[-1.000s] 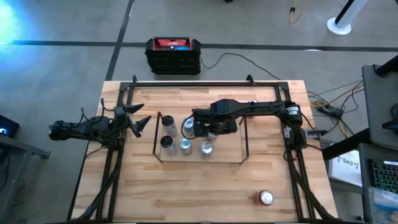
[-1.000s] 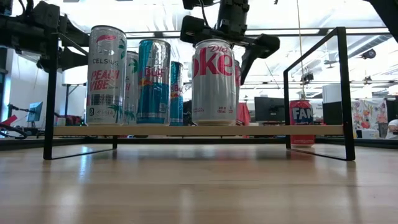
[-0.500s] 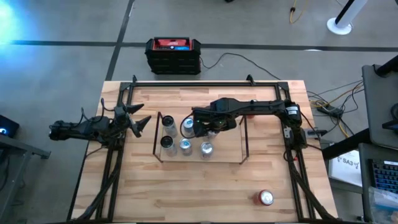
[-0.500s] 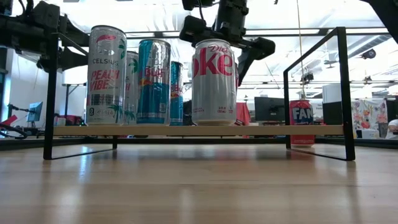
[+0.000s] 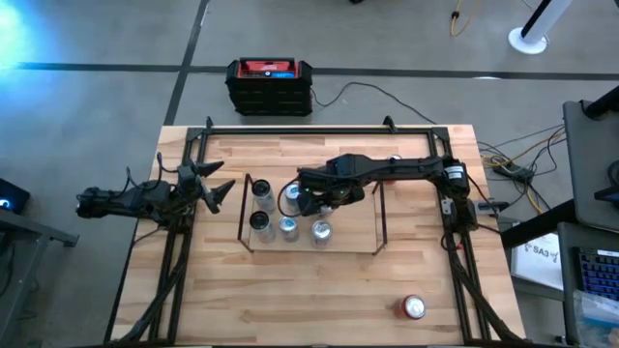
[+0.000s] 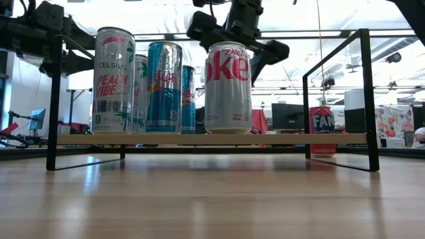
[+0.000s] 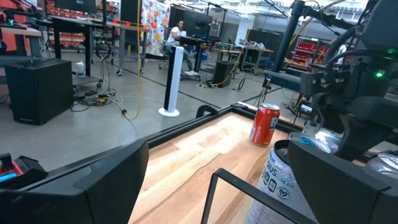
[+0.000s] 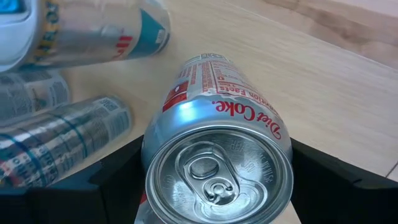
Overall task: Place canned beverage on shelf
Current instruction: Put the red-silver soda can on the shelf aligned with the red-silver soda can
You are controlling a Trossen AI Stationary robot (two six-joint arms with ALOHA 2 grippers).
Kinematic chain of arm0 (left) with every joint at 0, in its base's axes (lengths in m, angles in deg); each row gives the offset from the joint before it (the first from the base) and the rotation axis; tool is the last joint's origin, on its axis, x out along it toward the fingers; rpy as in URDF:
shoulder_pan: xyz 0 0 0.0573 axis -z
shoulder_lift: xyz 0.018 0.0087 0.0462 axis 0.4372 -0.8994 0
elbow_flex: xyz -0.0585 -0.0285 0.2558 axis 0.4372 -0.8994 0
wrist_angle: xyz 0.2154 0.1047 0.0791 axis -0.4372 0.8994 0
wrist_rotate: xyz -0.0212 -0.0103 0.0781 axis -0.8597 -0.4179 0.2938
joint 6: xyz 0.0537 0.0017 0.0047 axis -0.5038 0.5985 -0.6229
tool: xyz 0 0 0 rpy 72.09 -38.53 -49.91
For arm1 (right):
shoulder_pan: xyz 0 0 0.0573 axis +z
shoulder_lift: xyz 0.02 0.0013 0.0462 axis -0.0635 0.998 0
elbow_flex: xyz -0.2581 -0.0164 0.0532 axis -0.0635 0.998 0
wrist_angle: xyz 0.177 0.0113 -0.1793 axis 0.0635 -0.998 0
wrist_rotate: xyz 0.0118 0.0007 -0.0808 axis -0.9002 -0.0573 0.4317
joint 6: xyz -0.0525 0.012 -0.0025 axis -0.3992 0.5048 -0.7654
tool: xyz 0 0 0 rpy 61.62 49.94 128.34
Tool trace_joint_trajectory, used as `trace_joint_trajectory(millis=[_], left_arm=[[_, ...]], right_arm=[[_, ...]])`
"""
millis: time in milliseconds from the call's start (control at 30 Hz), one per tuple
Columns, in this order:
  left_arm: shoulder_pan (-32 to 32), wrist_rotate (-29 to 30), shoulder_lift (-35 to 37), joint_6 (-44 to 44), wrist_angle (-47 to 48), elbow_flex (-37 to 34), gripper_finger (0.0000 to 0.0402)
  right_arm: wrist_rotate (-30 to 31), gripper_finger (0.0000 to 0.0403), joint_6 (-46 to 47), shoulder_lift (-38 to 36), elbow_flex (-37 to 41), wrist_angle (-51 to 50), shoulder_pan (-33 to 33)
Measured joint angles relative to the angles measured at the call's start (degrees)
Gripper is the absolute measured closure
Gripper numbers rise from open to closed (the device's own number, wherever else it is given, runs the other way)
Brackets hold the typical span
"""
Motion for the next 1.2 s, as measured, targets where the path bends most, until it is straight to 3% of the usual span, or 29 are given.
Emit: trace_joint_trajectory(millis=[700,1200], left_arm=[[-0.01,-0.02,0.00,0.01,0.00,0.00,0.0033],[0.01,-0.01,0.00,0.00,-0.02,-0.01,0.0033]], right_arm=[[0.50,0.0095,-1.46,0.26,0.55,0.36,0.12],[0.50,0.0054,-1.59,0.39,0.55,0.19,0.12]])
